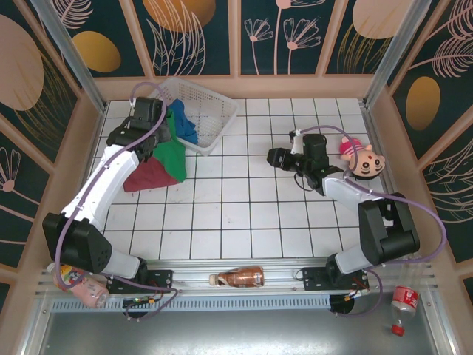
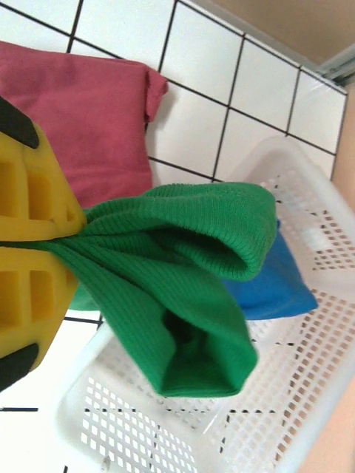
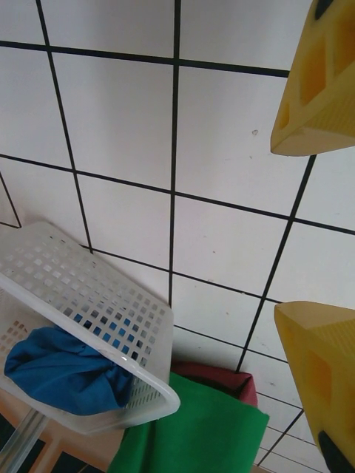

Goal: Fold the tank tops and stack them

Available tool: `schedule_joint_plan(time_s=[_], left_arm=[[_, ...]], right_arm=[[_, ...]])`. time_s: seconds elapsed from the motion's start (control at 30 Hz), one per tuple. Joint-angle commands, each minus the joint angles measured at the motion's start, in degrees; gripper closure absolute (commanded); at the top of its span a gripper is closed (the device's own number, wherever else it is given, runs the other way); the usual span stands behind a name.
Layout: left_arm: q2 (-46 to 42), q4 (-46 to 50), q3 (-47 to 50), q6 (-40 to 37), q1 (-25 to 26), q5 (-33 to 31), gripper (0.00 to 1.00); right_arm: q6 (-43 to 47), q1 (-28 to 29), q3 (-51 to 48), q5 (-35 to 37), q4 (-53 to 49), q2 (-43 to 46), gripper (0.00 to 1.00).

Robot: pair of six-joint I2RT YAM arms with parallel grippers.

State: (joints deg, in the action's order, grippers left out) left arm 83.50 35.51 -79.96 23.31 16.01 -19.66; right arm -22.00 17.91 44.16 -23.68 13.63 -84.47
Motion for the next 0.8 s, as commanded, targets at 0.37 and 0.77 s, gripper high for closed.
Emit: schedule_joint_plan(time_s=[0.37, 0.77], left_arm=[[-1.54, -0.83, 11.39, 1.13, -7.0, -9.2, 1.0], [0.99, -16.67, 26.78, 2.47, -16.99, -10.07, 1.0]], right_arm=[[-1.12, 1.17, 0.64, -0.93, 2.1, -1.19, 0.45], [-1.25, 3.38, -0.03, 0.13, 2.02, -0.88, 0.46]])
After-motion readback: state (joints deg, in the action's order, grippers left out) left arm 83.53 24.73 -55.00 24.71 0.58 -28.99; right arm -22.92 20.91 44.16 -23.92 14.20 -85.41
